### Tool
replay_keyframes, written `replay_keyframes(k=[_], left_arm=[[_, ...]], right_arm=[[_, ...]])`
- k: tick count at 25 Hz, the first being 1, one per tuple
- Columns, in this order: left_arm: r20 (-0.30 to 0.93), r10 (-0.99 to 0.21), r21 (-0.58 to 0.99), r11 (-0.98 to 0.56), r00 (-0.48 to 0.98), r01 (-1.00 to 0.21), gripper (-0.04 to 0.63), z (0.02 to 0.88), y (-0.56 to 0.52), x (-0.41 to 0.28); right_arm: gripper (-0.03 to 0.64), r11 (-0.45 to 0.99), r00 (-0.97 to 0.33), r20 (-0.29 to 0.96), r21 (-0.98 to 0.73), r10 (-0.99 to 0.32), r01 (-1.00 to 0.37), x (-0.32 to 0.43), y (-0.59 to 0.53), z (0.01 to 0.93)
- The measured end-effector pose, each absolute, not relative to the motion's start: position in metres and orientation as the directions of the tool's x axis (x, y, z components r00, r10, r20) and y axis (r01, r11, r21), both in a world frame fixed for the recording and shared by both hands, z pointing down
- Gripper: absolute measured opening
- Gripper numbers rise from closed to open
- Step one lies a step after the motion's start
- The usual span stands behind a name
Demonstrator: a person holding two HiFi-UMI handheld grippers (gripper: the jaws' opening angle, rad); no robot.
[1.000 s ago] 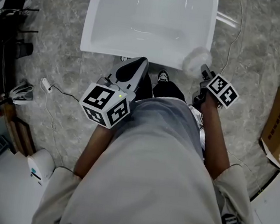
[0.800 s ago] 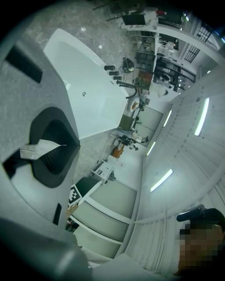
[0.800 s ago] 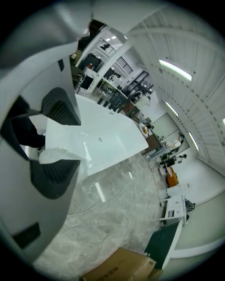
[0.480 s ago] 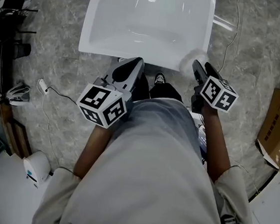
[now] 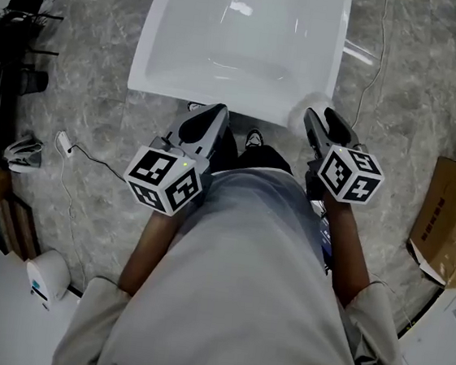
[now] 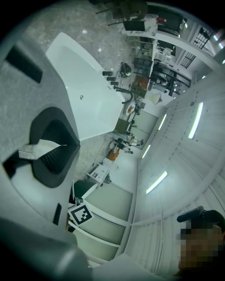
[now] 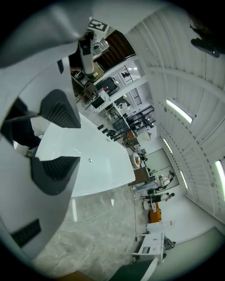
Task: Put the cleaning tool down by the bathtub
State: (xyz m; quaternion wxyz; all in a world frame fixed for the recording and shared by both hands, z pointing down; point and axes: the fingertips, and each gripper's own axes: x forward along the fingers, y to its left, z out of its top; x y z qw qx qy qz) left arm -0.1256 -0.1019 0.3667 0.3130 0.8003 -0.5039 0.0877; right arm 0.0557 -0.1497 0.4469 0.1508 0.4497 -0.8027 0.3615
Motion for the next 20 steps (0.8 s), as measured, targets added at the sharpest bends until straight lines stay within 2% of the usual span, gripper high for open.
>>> replay_keyframes(k=[5,20], left_arm=[[0.438,-0.771,0.414,-0.283,0.461,-0.865,0.005,0.363,-0.103,-0.128],[0.404,-0.825,0.381,-0.241,0.395,-0.893,0.005,0.34,-0.096,-0.136]], right_arm=[[0.188,0.429,-0.608,0.527,-0.431,-0.594,-0.794,0.04,-0.146,0.417],[0.035,0.58,-0.688,0.408,-0.37,-0.6,-0.726,0.031,-0.143,0.334]])
